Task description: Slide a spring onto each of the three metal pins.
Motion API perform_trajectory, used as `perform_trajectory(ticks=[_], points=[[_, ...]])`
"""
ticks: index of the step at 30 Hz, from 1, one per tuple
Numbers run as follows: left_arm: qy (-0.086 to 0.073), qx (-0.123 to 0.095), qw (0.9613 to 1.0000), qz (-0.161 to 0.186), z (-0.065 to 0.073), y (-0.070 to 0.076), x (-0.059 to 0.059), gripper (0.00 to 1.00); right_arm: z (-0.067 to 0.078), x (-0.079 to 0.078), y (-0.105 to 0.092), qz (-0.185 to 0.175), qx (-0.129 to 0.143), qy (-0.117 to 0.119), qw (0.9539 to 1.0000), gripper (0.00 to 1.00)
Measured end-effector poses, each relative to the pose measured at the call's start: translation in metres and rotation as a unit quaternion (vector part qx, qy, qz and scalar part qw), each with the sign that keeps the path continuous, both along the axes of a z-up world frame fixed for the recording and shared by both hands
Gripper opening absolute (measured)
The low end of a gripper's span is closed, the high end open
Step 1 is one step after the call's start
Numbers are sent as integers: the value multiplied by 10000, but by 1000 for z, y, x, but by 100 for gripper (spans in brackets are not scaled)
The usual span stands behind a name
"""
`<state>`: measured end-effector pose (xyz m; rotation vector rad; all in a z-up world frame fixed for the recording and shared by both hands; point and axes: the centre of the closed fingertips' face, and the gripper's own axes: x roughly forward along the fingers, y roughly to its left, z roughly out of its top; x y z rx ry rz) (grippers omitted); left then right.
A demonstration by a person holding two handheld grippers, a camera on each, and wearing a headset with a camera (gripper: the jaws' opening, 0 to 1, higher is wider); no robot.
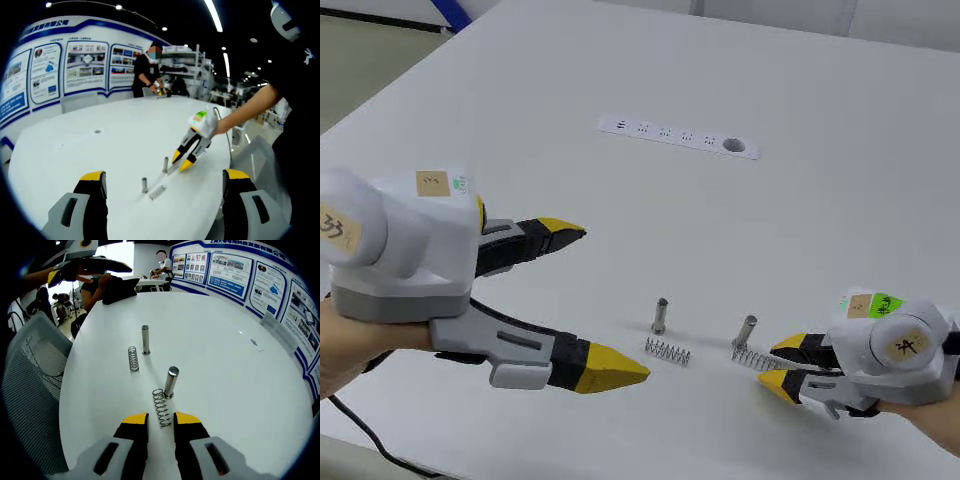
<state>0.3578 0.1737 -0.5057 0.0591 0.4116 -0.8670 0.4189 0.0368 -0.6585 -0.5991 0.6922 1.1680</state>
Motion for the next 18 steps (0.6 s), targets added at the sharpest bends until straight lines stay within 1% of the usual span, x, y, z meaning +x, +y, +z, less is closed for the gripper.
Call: perform_trajectory(ticks=[3,5,7,8,10,12,13,14,15,18], points=[[25,4,10000,-27,-1,-1,-1,98,-3,0,0,-30,-56,77,9999,20],[29,5,10000,-37,-2,-1,-1,98,-3,-1,-1,-19,-87,74,9999,20],[32,3,10000,-37,-2,-1,-2,98,-7,-4,-2,-32,-128,191,9997,20],[25,17,10000,-19,-2,-1,-1,98,-8,-5,-1,-15,-100,266,9996,20],[18,24,10000,-4,-2,0,-1,99,-7,-3,-2,-68,-87,256,9996,20],[26,-3,10000,3,-1,0,0,99,-7,-4,-2,-59,-91,311,9995,19],[26,-3,10000,1,-1,0,-1,99,-7,-6,-1,-97,-49,455,9989,17],[27,5,10000,-1,-2,0,-1,99,-7,-7,-1,-112,-1,516,9986,16],[30,16,10000,-6,-2,0,-1,99,-7,-5,-1,-87,-33,431,9990,16],[28,20,10000,-5,-2,0,-1,99,-8,-4,-2,-136,-50,465,9988,12]])
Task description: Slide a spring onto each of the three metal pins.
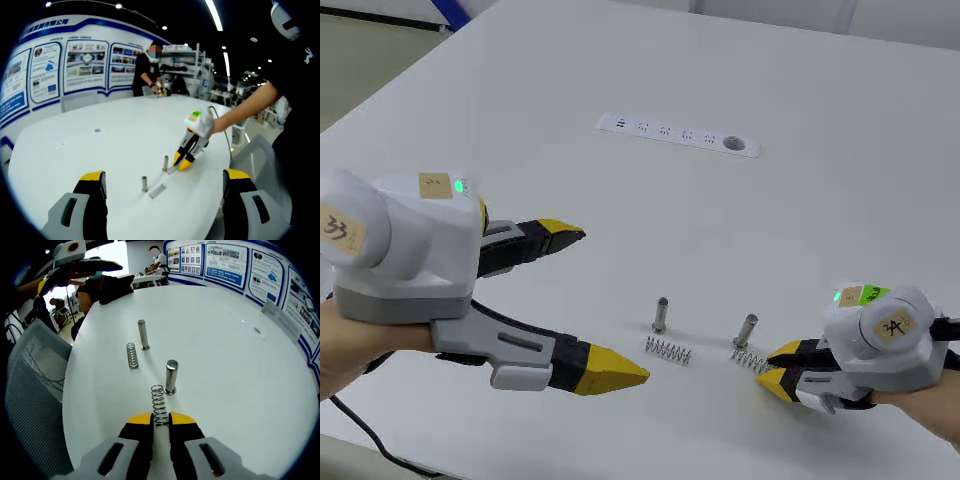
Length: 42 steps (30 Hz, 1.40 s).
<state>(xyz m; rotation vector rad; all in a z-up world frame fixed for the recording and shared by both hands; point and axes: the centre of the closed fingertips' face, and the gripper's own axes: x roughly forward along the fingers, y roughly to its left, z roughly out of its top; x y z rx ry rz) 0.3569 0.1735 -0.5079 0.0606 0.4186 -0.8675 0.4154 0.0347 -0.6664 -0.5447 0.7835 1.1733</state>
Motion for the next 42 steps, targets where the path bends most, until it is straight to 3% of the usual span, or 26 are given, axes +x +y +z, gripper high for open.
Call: perform_trajectory(ticks=[14,22,32,35,42], points=[[41,31,10000,-65,-4,-5,-2,98,0,-6,0,146,-124,-34,9998,11],[24,59,9999,-110,-6,-12,-1,98,18,-15,2,304,-16,-101,9995,10],[24,67,9997,-213,-10,-25,1,93,67,-20,5,659,158,-390,9969,10],[33,9,9996,-279,-9,-33,1,92,86,-25,10,905,186,-484,9945,10],[-17,99,9983,-567,-10,-54,-2,84,120,-44,26,1450,307,-702,9865,10]])
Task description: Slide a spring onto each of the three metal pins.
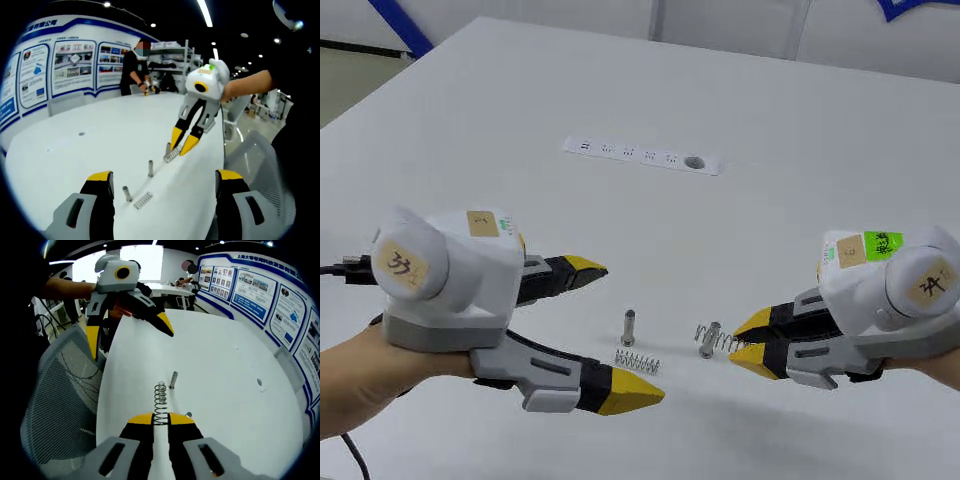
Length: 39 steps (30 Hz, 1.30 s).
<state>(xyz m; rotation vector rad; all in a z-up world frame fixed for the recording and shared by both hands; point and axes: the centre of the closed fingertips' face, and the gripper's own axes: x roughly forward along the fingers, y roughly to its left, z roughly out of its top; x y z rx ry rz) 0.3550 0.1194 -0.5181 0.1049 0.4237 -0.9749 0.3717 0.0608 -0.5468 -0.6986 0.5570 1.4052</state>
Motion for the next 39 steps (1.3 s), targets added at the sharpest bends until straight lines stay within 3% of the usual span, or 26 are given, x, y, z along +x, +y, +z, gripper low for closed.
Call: perform_trajectory(ticks=[13,19,32,39], points=[[-7,-37,9990,-454,2,-24,-10,58,18,-32,16,626,32,-200,9978,10],[-20,-11,9988,-499,0,-26,-13,54,25,-38,17,731,77,-229,9970,10],[-90,-102,9976,-683,5,-32,-22,30,28,-45,18,878,71,-274,9957,10],[-41,-105,9969,-781,4,-34,-27,20,29,-50,20,970,100,-253,9949,10]])
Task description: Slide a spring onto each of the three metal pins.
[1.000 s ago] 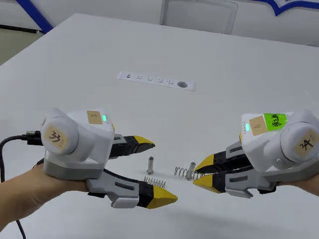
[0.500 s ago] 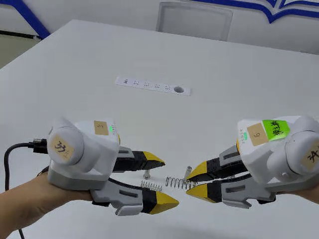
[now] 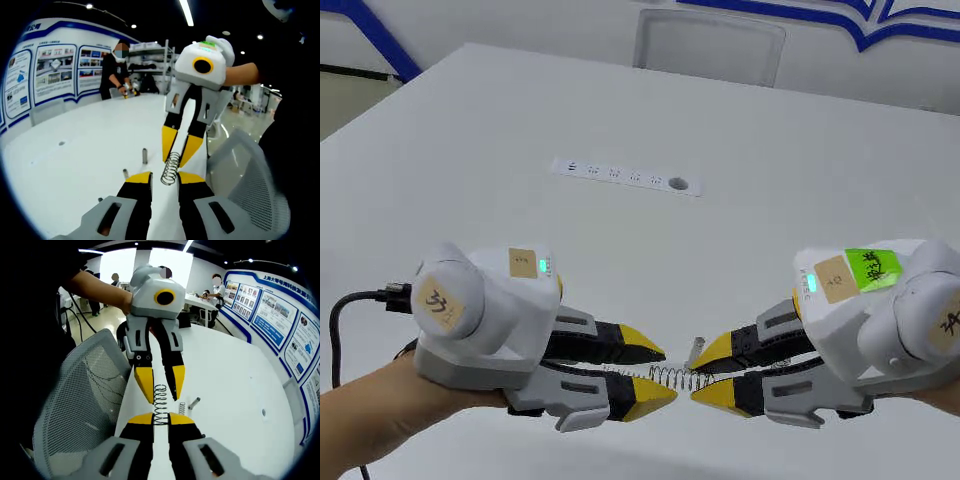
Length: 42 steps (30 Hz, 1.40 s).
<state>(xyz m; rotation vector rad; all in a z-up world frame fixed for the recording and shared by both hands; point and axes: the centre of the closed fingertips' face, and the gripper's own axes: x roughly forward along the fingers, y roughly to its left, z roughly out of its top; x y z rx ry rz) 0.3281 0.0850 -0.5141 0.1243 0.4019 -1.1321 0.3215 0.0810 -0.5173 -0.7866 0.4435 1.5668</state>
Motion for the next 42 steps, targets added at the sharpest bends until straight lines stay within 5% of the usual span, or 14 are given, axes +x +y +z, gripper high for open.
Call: perform_trajectory(ticks=[10,23,31,42], points=[[-7,47,9998,-167,0,-3,-6,12,0,-2,0,88,-26,-25,10000,10],[-244,163,9986,-447,2,-4,-9,10,2,-3,1,155,25,-21,9999,12],[-221,101,9986,-477,5,-1,-9,10,2,2,0,-118,156,308,9993,14],[-240,43,9984,-519,8,0,-10,10,3,-3,-1,-57,306,564,9979,11]])
